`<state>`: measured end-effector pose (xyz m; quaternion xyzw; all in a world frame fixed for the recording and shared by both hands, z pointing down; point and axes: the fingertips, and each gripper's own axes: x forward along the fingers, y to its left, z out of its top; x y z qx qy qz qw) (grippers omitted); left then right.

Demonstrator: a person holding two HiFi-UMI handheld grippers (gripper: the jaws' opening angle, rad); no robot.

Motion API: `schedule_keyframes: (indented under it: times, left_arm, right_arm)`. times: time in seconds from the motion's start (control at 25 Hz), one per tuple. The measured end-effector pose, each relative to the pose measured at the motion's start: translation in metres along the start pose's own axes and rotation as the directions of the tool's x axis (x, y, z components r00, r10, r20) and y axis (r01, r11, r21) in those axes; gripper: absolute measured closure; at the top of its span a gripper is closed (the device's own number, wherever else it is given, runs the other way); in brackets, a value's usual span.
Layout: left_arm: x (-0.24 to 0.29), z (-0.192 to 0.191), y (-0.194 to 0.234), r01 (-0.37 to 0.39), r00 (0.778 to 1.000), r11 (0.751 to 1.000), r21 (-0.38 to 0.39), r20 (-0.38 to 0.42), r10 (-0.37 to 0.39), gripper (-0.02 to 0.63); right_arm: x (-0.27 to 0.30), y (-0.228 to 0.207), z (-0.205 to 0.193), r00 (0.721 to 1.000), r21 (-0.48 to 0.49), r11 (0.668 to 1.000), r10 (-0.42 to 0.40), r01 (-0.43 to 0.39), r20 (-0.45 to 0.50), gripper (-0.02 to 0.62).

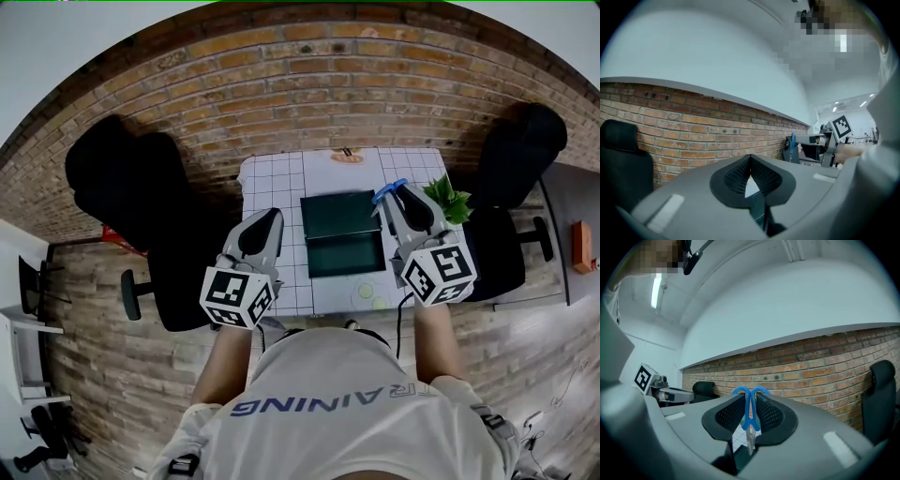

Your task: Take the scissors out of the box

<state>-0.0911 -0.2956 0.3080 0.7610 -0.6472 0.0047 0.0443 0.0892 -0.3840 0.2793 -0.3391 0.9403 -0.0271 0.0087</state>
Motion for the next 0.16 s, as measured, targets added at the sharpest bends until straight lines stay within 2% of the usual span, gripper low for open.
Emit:
schedule_keyframes:
  times: [0.16]
  left_arm:
    - [-0.0006,-0.0033,-0.0006,0.0,1.0,1.0,0.004,-0.006,0.0,0.604]
  right_arm:
    - [0.0011,0.0048,-0.0048,1.0,0.002,1.0,0.015,-0.015,-0.005,0.503]
